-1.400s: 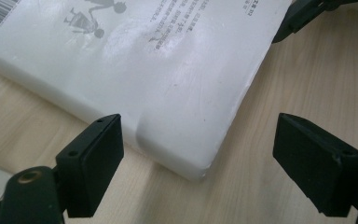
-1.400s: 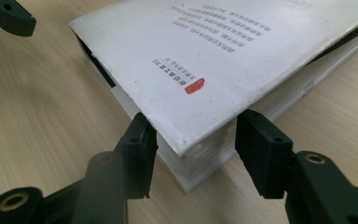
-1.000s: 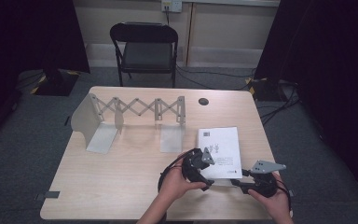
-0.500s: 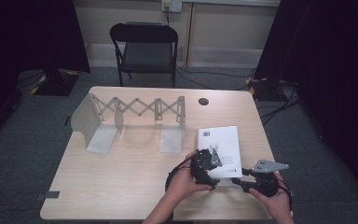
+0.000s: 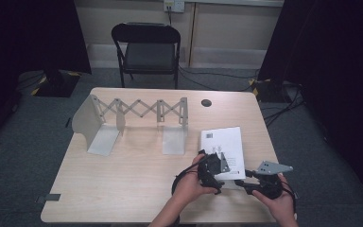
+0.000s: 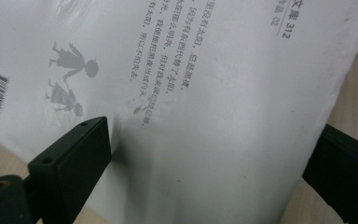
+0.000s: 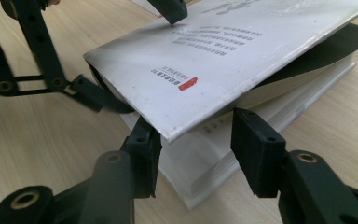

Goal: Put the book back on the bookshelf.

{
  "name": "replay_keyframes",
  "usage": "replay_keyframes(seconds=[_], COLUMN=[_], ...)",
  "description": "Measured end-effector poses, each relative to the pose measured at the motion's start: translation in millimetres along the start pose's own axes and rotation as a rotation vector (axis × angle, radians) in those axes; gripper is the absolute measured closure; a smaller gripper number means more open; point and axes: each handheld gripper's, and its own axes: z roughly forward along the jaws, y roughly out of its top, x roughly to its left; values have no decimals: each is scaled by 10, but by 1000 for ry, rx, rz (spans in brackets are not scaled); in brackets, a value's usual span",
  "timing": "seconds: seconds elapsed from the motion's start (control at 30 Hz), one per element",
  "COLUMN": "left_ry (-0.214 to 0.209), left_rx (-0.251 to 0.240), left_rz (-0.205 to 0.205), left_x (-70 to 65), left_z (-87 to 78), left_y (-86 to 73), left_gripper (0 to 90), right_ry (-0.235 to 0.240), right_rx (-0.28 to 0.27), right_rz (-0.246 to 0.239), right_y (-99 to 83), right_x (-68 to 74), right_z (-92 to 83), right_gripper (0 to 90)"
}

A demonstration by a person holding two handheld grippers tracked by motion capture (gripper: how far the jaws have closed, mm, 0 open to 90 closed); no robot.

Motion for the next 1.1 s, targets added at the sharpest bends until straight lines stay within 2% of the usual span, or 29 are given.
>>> replay_keyframes(seconds=[0.03, 0.2, 0.27, 0.5, 0.53, 0.7, 1.0, 1.1], left_ry=[-7, -17, -21, -23, -25, -40, -43, -42], left_rx=[-11, -29, -29, -21, -28, -28, -21, -19], left_rz=[-7, -33, -21, -20, -33, -43, -37, -33], left_x=[10, 23, 32, 26, 23, 52, 53, 44], left_z=[-3, -32, -40, -36, -34, -59, -62, -52], left_y=[-11, -30, -34, -29, -32, -33, -28, -25], left_gripper=[148, 177, 189, 194, 194, 198, 203, 200], right_ry=[3, 7, 9, 11, 13, 19, -15, -26], right_rx=[5, -5, -8, 1, 5, 28, 30, 4], right_rz=[2, 9, 8, 23, 21, 32, 30, 31], right_y=[-5, -5, -11, -50, -59, -108, -105, -90], right_x=[-3, -8, -14, -47, -56, -80, -78, -69], right_z=[1, -1, -1, 15, 21, 46, 86, 81], right_gripper=[540, 539, 537, 489, 488, 465, 482, 493])
